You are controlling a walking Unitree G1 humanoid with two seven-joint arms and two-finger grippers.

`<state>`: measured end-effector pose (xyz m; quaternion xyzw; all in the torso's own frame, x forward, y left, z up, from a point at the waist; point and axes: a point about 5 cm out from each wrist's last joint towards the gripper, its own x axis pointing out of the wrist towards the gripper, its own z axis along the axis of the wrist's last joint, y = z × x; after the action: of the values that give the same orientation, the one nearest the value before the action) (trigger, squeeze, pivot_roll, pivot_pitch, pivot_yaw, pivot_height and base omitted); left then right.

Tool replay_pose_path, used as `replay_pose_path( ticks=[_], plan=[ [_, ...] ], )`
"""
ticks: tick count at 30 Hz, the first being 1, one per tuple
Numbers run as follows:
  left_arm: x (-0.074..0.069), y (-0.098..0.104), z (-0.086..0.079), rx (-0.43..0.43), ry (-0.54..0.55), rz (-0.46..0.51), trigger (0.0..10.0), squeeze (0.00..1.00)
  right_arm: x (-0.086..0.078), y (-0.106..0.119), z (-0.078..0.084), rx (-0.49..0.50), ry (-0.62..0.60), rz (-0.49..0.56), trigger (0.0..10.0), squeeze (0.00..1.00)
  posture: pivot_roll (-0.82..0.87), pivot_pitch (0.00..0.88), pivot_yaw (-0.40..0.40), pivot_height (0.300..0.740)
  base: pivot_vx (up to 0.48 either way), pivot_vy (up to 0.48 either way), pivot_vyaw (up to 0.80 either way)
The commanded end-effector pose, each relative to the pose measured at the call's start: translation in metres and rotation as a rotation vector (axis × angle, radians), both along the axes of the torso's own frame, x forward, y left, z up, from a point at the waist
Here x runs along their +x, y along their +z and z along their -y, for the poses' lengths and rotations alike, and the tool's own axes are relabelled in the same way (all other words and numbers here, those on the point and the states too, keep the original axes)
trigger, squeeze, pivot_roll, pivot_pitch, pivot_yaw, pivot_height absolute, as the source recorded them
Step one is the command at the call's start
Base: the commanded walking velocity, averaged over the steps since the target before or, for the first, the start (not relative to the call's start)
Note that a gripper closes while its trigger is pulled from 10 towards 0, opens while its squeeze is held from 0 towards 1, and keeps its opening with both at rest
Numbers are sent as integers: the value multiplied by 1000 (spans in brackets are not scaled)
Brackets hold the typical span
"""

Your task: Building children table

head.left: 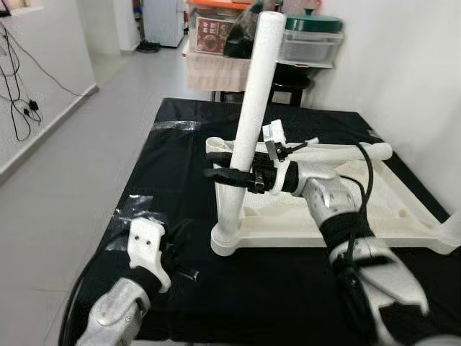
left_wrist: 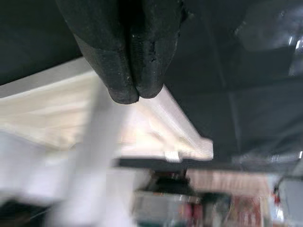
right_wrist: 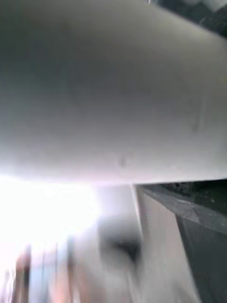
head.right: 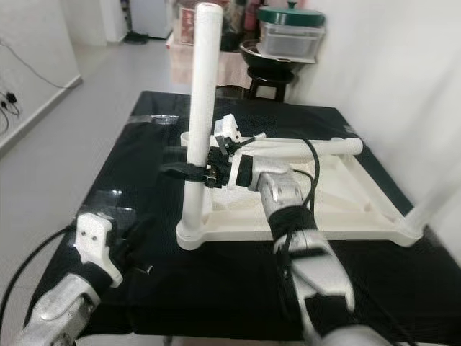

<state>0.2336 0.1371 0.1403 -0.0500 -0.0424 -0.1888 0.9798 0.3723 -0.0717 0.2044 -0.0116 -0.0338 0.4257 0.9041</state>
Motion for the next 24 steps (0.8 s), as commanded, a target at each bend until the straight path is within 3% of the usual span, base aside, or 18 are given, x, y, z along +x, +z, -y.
replay_pose_path(
  ticks=[1, 2, 4, 11, 12, 13, 14, 17, 18, 19, 20, 21, 23, 24],
  plan=[
    [-2, -2, 0, 2, -1, -14, 10000, 0, 4, -41, 26, -207, -303, -82, 0, 0, 80, 0, -107, 740, 0, 0, 0],
    [-2, -2, -1, 3, 0, -14, 10000, 0, -19, -52, 8, -145, -201, -162, 0, 0, 59, 0, -94, 740, 0, 0, 0],
    [0, -2, -2, 7, -6, -14, 10000, 0, -43, -59, -9, -130, -140, -184, 0, 0, 51, 0, -76, 740, 0, 0, 0],
    [4, -3, -3, 10, -8, -17, 10000, 0, -28, -55, -10, -117, -142, -169, 0, 0, 60, 0, -87, 740, 0, 0, 0],
    [4, -3, -3, 10, -4, -14, 10000, 0, -29, -53, -14, -141, -120, -162, 2588, 0, 65, 0, -96, 740, 0, 0, 0],
    [4, -3, -3, 9, 1, -12, 10000, 0, -30, -50, -17, -161, -102, -157, 9647, 0, 65, 0, -96, 740, 0, 0, 0],
    [4, -3, -2, 8, 6, -9, 10000, 0, -31, -45, -20, -155, -38, -150, 10000, 176, 64, 0, -102, 740, 0, 0, 0],
    [4, -3, -2, 8, 6, -9, 10000, 0, -31, -45, -20, -155, -38, -150, 10000, 176, 64, 0, -102, 740, 0, 0, 0],
    [5, -3, -2, 7, 9, -8, 10000, 0, -32, -38, -23, -136, 11, -151, 10000, 706, 67, 0, -106, 740, 0, 0, 0],
    [5, -3, -2, 7, 9, -8, 10000, 0, -32, -38, -23, -136, 11, -151, 10000, 706, 67, 0, -106, 740, 0, 0, 0],
    [5, -3, -1, 6, 9, -7, 10000, 0, -33, -22, -25, -88, 166, -109, 10000, 1000, 71, 0, -109, 740, 0, 0, 0],
    [5, -2, 0, 4, 7, -7, 10000, 0, -38, -9, -22, -73, 349, -57, 10000, 412, 73, 0, -109, 740, 0, 0, 0],
    [5, -2, 0, 4, 7, -7, 10000, 0, -38, -9, -22, -73, 349, -57, 10000, 412, 73, 0, -109, 740, 0, 0, 0],
    [5, -2, 1, 3, 6, -7, 10000, 0, -42, 0, -17, -83, 491, -7, 10000, 0, 76, 0, -109, 740, 0, 0, 0]
  ],
)
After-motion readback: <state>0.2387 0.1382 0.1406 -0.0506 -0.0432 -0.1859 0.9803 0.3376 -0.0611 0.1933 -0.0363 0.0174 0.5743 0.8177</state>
